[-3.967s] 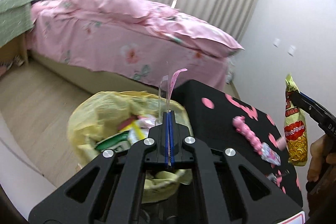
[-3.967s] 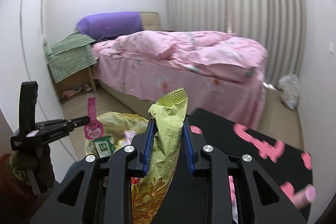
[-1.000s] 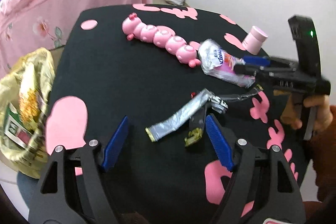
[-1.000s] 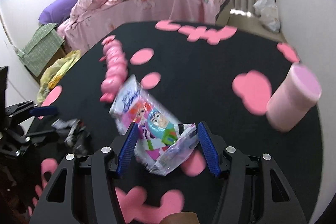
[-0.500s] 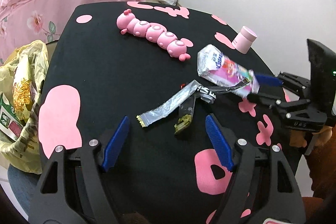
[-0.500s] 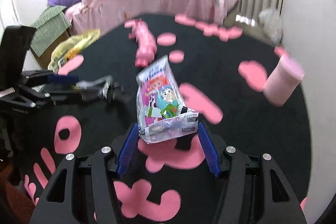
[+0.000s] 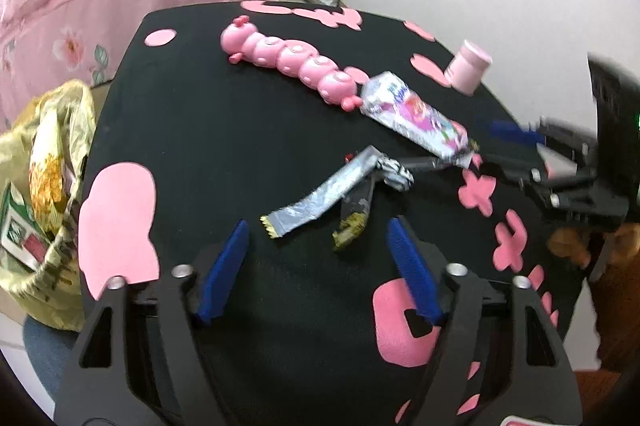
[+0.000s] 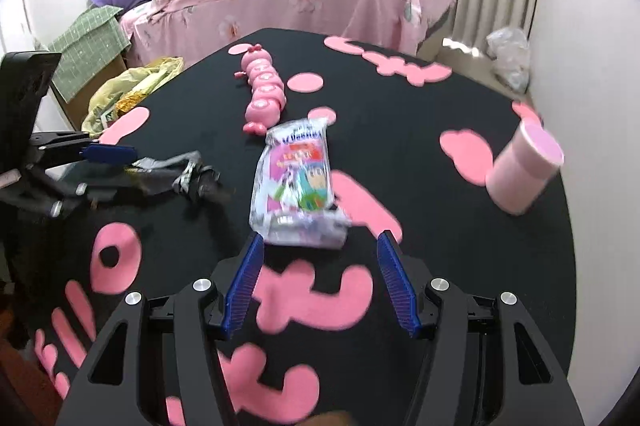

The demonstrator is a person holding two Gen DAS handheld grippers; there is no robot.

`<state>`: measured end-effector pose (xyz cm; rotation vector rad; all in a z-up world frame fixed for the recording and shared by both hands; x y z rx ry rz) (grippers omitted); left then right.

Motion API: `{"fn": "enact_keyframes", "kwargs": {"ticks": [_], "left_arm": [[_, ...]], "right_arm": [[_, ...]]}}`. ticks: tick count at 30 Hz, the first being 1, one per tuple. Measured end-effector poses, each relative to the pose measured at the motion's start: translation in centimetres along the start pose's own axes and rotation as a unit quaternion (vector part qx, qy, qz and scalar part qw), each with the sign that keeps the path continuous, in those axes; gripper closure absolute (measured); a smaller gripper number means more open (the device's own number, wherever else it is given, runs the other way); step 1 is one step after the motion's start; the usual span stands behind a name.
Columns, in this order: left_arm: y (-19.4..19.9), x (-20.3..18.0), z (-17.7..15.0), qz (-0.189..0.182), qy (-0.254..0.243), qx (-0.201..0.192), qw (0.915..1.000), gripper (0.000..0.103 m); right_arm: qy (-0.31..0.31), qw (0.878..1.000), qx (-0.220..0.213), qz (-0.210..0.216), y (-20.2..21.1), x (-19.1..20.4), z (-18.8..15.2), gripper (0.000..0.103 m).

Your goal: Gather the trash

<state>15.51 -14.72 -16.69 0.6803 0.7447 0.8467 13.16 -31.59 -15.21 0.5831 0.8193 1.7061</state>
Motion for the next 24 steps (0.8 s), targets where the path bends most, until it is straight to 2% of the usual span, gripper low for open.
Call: {"fn": "enact_keyframes", "kwargs": {"ticks": [2,5,9,11,13,15,16,17,20,24], "left_arm": [[0.8,0.3,0.6,-0.025,0.032,-0.016,0.9990,0.043],[2.2,0.2,1.9,-0.023,0.033,-0.049,0.9980,0.043],[3.4,0.2,2.8,-0.009,0.026,-0.064,0.9976,0.043],[3.6,0.3,2.8,-0.009,0.027,-0.064,0.9976,0.043],[3.6,0.4,2.7,-0.008,0.028,-0.062,0.9976,0.043],[3.5,0.5,2.5,-0.009,0.029,-0.059,0.9978,0.043],[3.5,0.5,2.5,-0.010,0.028,-0.058,0.9978,0.043],[3.5,0.5,2.4,-0.011,0.027,-0.058,0.9979,0.043],[3.1,0.0,2.5,-0.017,0.021,-0.054,0.9982,0.043],[1.7,-1.9,2.5,-0.032,-0.017,-0.026,0.9990,0.043]], "right_arm": [[-0.022,1.000,-0.012,0.018,0.5,-0.4,-0.2,0.048],[-0.034,0.998,-0.046,0.017,1.0,-0.8,0.8,0.047],[-0.010,0.999,-0.033,0.009,-0.7,-0.1,2.0,0.047],[-0.011,0.999,-0.025,0.022,-2.2,0.7,2.5,0.047],[-0.004,1.000,-0.011,0.014,-3.6,1.1,2.4,0.048],[0.008,1.000,-0.001,0.001,-4.5,1.4,2.1,0.061],[0.007,1.000,-0.002,0.010,-4.3,1.6,2.0,0.068],[0.002,1.000,-0.006,0.009,-3.8,1.6,1.9,0.085],[-0.005,0.999,-0.021,-0.027,-2.3,0.7,1.5,0.090],[-0.046,0.998,-0.044,-0.024,0.6,-0.6,0.7,0.090]]}}
Point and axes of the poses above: each gripper's, at about its wrist camera, not at the fingertips, and y roughly against the way its jaws point, x to its left, z to its top, the point moved 9 cm from there along -y, roughly the way its jaws point, and after that the axes turned 9 degrees about -z, right-handed, at the moved point
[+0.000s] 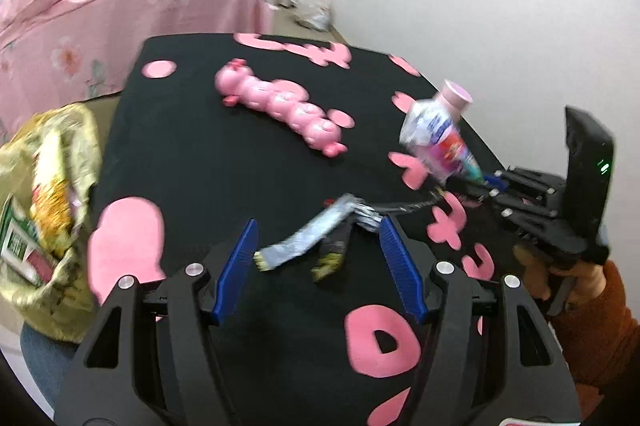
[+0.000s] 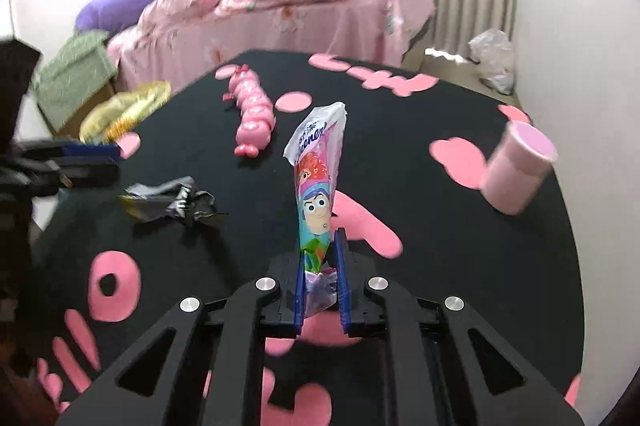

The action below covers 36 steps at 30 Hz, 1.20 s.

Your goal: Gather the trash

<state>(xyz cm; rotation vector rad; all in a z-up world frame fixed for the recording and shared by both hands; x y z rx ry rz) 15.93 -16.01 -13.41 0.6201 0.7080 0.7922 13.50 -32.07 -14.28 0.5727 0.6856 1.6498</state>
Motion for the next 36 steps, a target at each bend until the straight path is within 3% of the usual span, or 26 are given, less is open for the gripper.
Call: {"fn": "enact_keyframes", "kwargs": {"ticks": [4,7,9,13,16,22,30,36], "left_arm": [[-2.5,-1.2,0.5,0.004,-0.016,0.029,0.9994,0.043],[-4.5,-1.9,0.6,0.038,-0.049,0.046,0.9970,0.043],[-5.6,-2.0,0.3,0.060,-0.066,0.061,0.9942,0.055],[-5.9,-2.2,-0.4,0.056,-0.067,0.069,0.9938,0.065],[-5.0,-2.0,-0.4,0.055,-0.060,0.056,0.9951,0.074],[-1.0,-2.2,1.3,0.043,-0.051,-0.004,0.9978,0.079],[6.2,-0.4,3.7,0.063,-0.047,-0.095,0.9924,0.080],[10.6,2.6,3.7,0.072,-0.022,-0.137,0.9877,0.080]], "right_arm": [[-0.044,0.999,-0.008,-0.007,1.9,-1.7,-0.9,0.090],[-0.053,0.998,-0.013,-0.015,2.5,-2.0,-1.4,0.090],[-0.050,0.998,-0.015,-0.023,2.6,-2.0,-1.7,0.090],[-0.049,0.998,-0.017,-0.025,2.6,-1.7,-1.9,0.090],[-0.054,0.998,-0.018,-0.021,2.8,-1.4,-1.9,0.090],[-0.052,0.998,-0.033,-0.016,4.3,-0.4,-0.3,0.090],[-0.018,0.997,-0.077,-0.019,7.6,3.2,4.4,0.090],[0.016,0.996,-0.089,-0.009,8.3,7.0,7.2,0.090]]}}
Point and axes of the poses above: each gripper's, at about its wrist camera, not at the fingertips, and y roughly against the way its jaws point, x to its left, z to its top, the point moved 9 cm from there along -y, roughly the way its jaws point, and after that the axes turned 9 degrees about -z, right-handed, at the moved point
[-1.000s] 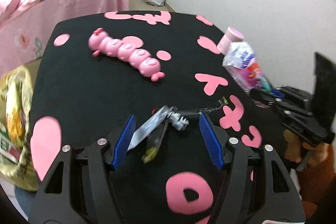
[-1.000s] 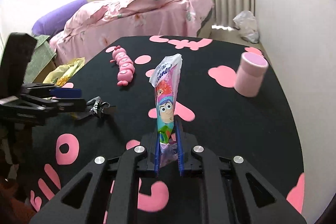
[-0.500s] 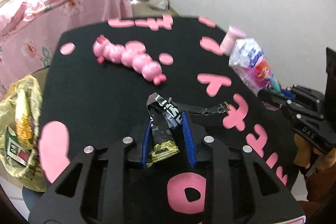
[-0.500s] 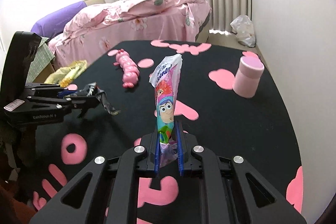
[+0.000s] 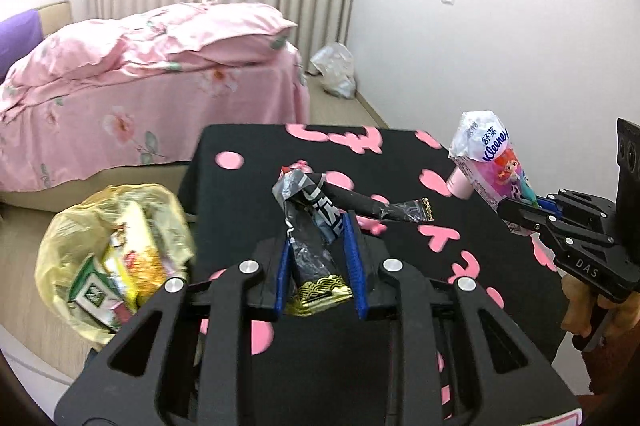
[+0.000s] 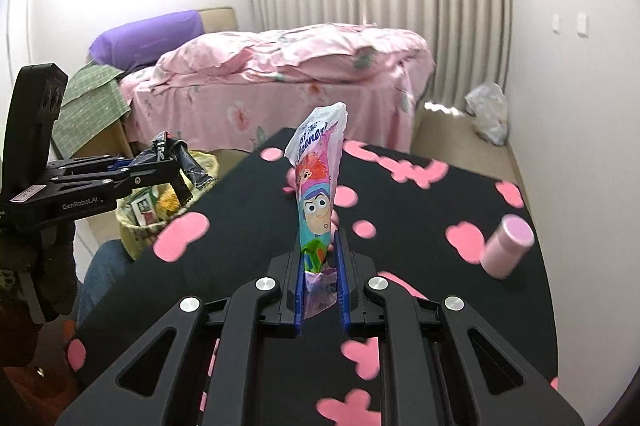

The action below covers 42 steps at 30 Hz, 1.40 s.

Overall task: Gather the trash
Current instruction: 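Carry the wrappers and candy packet into the trash bag and open both grippers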

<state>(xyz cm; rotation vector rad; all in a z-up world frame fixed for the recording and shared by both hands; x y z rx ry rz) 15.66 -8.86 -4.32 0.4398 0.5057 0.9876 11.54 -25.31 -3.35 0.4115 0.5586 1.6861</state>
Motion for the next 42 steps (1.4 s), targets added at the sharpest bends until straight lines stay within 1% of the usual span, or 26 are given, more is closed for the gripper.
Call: {"fn": "enact_keyframes", "kwargs": {"ticks": [4,7,9,13,20,24,27,28,32,36,39,42], "left_arm": [[2.1,3.1,0.0,0.010,0.026,-0.022,0.9994,0.080],[3.5,6.6,0.0,0.028,0.053,-0.039,0.9974,0.080],[4.5,9.4,-0.1,0.048,0.074,-0.050,0.9948,0.080],[6.0,14.6,-1.0,0.087,0.121,-0.065,0.9866,0.080],[6.5,21.0,-3.3,0.124,0.199,-0.079,0.9689,0.080],[5.9,22.8,-4.6,0.129,0.227,-0.072,0.9627,0.080],[4.9,23.9,-5.5,0.125,0.246,-0.061,0.9592,0.080],[4.7,24.2,-5.9,0.127,0.252,-0.057,0.9577,0.080],[4.1,25.3,-7.2,0.150,0.263,-0.046,0.9521,0.080],[4.2,26.5,-7.8,0.170,0.276,-0.047,0.9449,0.080],[3.6,27.1,-8.1,0.168,0.285,-0.043,0.9428,0.080],[2.8,27.2,-8.1,0.161,0.285,-0.040,0.9439,0.080]], "right_arm": [[0.028,1.000,0.000,0.011,-0.6,3.2,1.5,0.090],[0.049,0.999,0.002,0.020,-1.2,5.6,2.5,0.090],[0.062,0.998,0.001,0.026,-1.7,7.2,3.2,0.090],[0.087,0.995,0.007,0.046,-3.2,10.5,4.4,0.090],[0.115,0.986,0.043,0.111,-8.5,17.2,5.8,0.090],[0.130,0.977,0.082,0.149,-12.8,21.7,5.4,0.090],[0.140,0.970,0.110,0.168,-15.5,24.1,4.6,0.090],[0.143,0.966,0.126,0.174,-16.7,24.9,4.1,0.090],[0.158,0.952,0.182,0.189,-20.8,27.2,2.6,0.090],[0.172,0.937,0.222,0.205,-24.0,29.8,1.4,0.090],[0.165,0.933,0.239,0.212,-25.2,30.7,1.1,0.090],[0.168,0.936,0.232,0.203,-25.8,30.3,1.2,0.090]]}}
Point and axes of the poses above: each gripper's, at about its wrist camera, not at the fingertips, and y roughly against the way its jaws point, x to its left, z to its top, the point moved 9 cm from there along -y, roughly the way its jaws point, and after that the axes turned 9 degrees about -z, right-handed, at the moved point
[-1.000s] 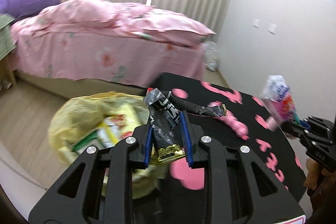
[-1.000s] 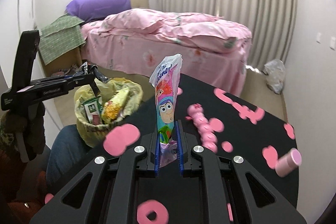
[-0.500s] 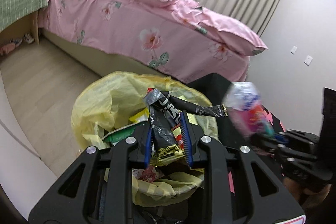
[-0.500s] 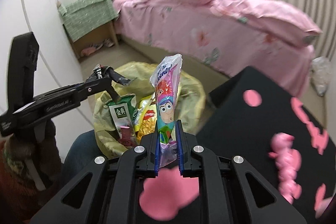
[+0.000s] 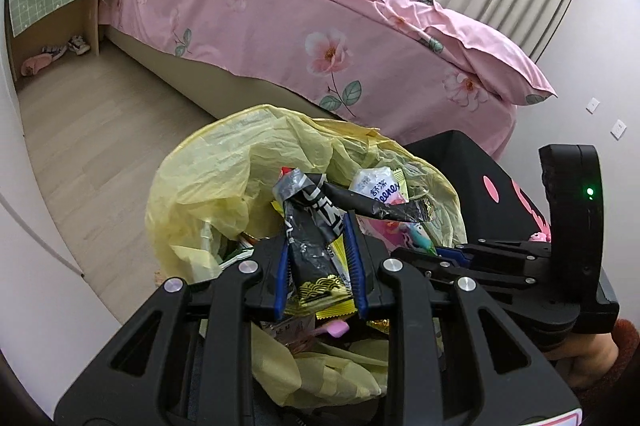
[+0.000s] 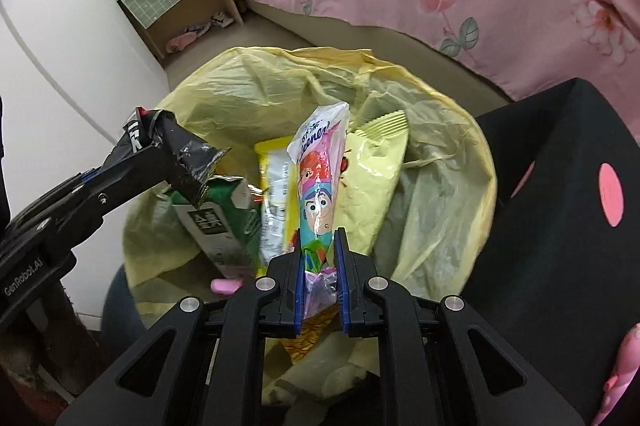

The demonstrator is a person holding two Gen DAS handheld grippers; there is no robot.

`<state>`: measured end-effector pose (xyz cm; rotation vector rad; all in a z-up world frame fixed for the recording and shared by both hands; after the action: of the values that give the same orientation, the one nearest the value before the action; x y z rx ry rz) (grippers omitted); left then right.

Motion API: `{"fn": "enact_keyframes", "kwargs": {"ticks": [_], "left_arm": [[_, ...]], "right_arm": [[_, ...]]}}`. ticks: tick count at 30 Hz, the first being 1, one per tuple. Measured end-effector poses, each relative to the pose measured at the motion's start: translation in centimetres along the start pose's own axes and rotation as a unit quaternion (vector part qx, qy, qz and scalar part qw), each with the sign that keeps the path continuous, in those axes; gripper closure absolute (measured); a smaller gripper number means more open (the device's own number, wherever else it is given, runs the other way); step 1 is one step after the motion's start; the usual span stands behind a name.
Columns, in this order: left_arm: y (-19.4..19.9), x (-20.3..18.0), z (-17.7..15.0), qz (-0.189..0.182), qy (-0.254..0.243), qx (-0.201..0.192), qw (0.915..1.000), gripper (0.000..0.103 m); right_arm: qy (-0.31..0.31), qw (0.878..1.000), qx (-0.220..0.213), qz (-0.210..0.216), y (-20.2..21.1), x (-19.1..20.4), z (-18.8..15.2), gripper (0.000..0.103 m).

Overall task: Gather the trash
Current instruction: 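Carry the wrappers and candy packet into the trash bag and open both grippers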

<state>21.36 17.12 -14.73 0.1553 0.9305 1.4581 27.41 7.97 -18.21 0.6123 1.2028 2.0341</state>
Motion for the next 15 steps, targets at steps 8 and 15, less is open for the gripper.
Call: {"fn": "enact_keyframes", "kwargs": {"ticks": [8,15], "left_arm": [[-2.3,-0.5,-0.5,-0.023,0.003,0.027,0.9994,0.080],[-1.9,-0.2,-0.6,-0.023,0.021,0.035,0.9989,0.078]], "right_arm": [[-0.010,0.999,-0.040,0.006,1.8,-1.2,-0.7,0.090],[-0.007,0.998,-0.060,-0.013,2.5,-1.5,-1.2,0.090]]}}
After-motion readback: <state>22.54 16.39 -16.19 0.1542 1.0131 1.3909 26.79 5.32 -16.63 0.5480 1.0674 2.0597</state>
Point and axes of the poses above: each gripper's, at about its wrist camera, not at the fingertips, and y roughly against the way its jaws point, x to its left, z to its top, the point moved 9 cm from there along -y, roughly the way its jaws point, and after that the axes turned 9 degrees about -z, right-handed, at the moved point
